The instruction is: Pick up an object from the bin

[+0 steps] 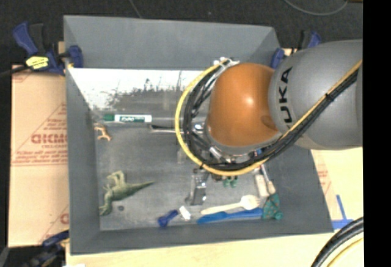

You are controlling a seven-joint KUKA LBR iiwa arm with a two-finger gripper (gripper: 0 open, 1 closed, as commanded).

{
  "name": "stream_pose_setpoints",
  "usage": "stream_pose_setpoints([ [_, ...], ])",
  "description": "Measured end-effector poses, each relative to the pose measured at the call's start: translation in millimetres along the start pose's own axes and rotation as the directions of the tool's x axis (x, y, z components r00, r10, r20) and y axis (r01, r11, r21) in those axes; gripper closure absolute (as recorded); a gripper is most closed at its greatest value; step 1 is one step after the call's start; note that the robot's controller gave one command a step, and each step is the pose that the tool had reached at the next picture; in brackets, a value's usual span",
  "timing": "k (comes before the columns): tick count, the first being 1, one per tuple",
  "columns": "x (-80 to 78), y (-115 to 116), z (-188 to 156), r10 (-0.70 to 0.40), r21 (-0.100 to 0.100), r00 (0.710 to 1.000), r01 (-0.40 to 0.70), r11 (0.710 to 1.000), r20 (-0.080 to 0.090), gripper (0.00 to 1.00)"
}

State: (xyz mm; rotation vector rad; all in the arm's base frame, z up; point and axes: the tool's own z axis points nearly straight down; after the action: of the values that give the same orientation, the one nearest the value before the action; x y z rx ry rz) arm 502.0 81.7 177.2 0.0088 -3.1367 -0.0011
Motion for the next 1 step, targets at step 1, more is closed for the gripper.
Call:
stream_pose_setpoints([
  [1,-1.8,-0.4,-3.1,0.005,-0.001,1.000,-0.005,1.000,0.007,0.00],
])
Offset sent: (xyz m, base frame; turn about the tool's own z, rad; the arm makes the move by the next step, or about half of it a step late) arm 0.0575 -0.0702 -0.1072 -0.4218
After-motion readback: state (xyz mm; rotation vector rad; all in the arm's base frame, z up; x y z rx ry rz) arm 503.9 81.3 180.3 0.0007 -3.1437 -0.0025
